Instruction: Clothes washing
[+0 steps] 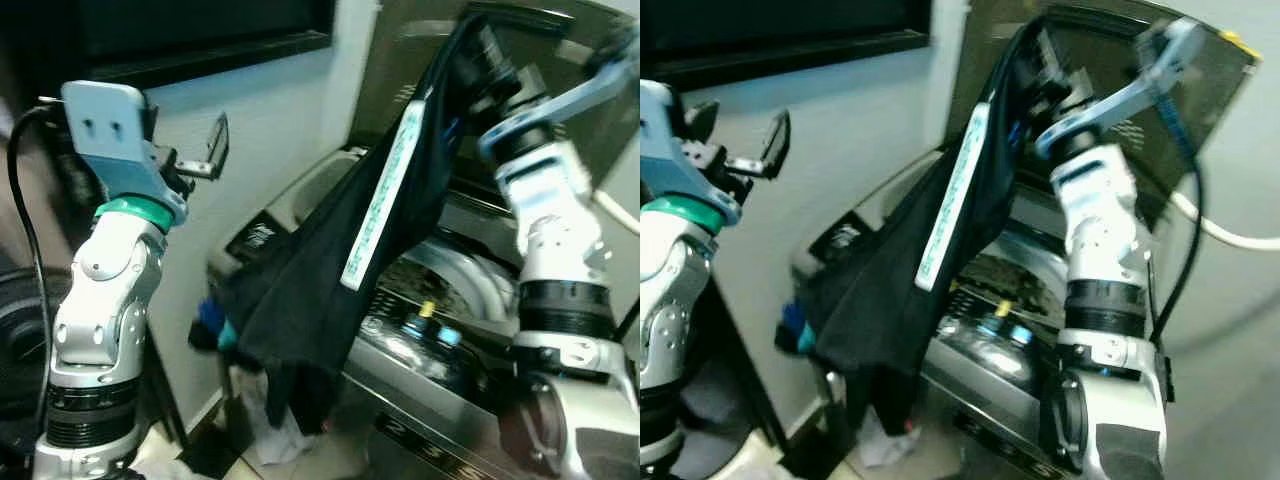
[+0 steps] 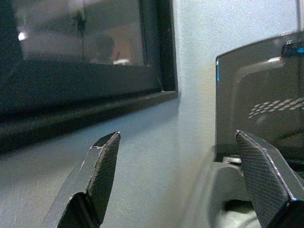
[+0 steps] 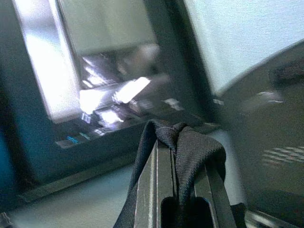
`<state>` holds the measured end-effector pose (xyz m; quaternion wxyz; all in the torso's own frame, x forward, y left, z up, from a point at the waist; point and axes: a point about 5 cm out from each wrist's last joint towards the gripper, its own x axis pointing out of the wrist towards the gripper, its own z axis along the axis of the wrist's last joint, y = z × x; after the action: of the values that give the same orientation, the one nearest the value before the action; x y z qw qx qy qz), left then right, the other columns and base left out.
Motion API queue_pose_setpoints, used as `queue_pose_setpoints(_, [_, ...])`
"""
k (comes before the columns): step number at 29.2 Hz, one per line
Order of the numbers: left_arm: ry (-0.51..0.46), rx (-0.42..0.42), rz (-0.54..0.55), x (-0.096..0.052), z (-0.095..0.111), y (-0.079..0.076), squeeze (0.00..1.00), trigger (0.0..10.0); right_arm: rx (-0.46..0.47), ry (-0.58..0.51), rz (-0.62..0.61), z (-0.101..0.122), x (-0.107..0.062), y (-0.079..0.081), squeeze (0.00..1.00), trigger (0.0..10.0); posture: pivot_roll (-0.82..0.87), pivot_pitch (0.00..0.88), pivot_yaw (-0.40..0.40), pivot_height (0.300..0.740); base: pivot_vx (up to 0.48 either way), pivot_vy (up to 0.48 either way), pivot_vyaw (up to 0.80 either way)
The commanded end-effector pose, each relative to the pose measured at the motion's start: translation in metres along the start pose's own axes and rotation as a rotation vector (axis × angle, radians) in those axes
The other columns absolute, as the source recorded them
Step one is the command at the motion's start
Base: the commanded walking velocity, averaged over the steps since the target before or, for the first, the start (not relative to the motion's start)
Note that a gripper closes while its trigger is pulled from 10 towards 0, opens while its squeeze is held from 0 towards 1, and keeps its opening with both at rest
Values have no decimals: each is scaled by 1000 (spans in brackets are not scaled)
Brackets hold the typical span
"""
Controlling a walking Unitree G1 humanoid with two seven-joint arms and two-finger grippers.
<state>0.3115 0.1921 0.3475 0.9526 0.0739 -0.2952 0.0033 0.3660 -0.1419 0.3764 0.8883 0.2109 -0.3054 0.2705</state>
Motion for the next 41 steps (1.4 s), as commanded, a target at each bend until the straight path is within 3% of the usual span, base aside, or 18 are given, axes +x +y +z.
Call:
queue_pose_setpoints(1, [18,40,50,0,-1,6,0,10000,-46,-13,14,2,1,6,0,10000,33,5,-39,740,0,0,-800])
queue_pose_setpoints(5, [58,120,136,2,-4,21,0,10000,-65,12,22,-6,3,12,0,10000,36,6,-38,740,0,0,-800])
queue_pose_setpoints(8, [98,131,170,2,-10,26,0,10000,-78,31,29,-13,4,17,0,10000,38,12,-38,740,0,0,-800])
queue_pose_setpoints(22, [132,70,139,-8,-17,16,0,10000,-79,55,27,-24,4,27,0,10000,37,19,-47,740,0,0,-800])
queue_pose_setpoints(37, [94,29,151,-8,-6,18,0,10000,-50,30,2,-17,10,29,0,10000,44,20,-61,740,0,0,-800])
queue_pose_setpoints(41, [94,18,149,-9,-5,17,0,10000,-65,35,5,-19,9,30,0,10000,47,20,-66,740,0,480,0])
